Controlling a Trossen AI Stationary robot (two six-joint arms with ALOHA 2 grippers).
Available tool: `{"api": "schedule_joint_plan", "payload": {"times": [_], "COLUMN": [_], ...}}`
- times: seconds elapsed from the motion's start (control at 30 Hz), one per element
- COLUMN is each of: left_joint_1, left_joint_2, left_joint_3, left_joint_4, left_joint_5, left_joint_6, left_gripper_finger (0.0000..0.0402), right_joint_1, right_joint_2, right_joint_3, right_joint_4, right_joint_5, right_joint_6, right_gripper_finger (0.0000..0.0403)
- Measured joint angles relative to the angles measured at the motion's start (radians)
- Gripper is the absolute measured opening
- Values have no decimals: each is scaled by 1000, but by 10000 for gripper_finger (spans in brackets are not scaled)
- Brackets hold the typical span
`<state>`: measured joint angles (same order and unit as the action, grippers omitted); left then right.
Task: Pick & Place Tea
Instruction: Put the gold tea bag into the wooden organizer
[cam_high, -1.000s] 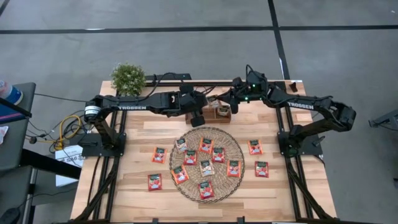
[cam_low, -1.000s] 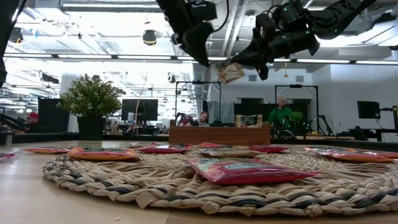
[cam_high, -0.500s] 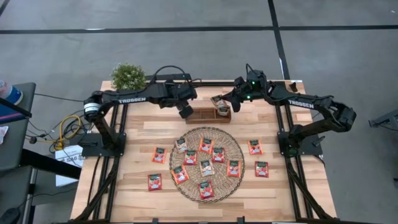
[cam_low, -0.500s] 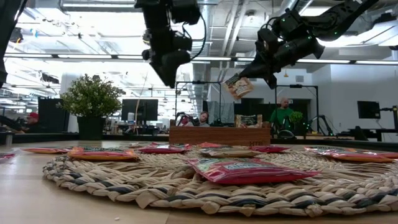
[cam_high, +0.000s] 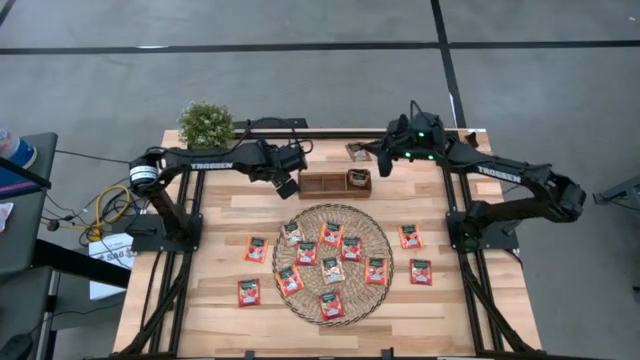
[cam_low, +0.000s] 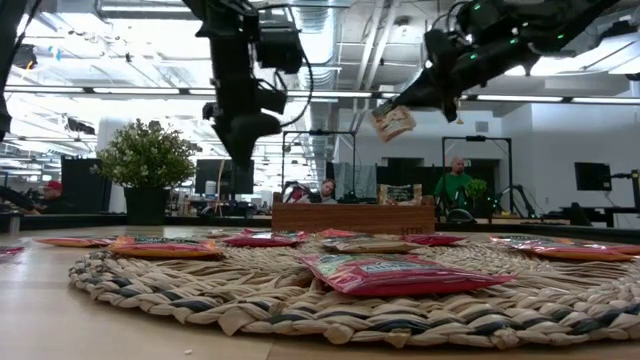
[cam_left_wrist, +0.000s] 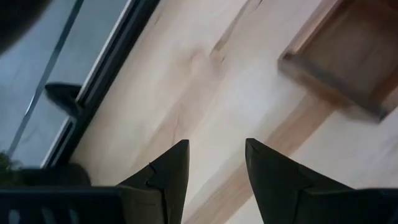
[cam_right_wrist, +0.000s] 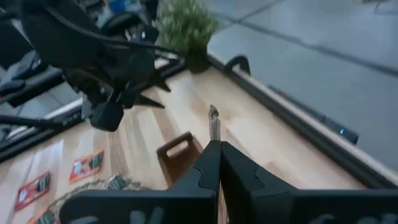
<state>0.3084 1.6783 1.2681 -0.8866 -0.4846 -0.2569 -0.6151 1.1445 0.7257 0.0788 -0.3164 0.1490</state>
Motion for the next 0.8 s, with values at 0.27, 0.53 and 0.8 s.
{"api": "schedule_joint_plan", "payload": {"times": [0.27,0.53,0.8], "left_joint_1": [19,27,28], "left_joint_2": [-156,-264,-275], "left_joint_3": [-108,-154,-155], "left_joint_4": [57,81,81], "left_joint_5": [24,58,56], "left_joint_6": [-20,-32,-33], "left_gripper_finger": [150,150,150], "right_joint_1": [63,156,236], "right_joint_2": [-198,-191,-33], "right_joint_3": [-281,-510,-536], "right_joint_4": [321,684,769], "right_joint_5": [116,252,363], "right_joint_6": [92,203,210], "right_gripper_finger": [0,0,0]}}
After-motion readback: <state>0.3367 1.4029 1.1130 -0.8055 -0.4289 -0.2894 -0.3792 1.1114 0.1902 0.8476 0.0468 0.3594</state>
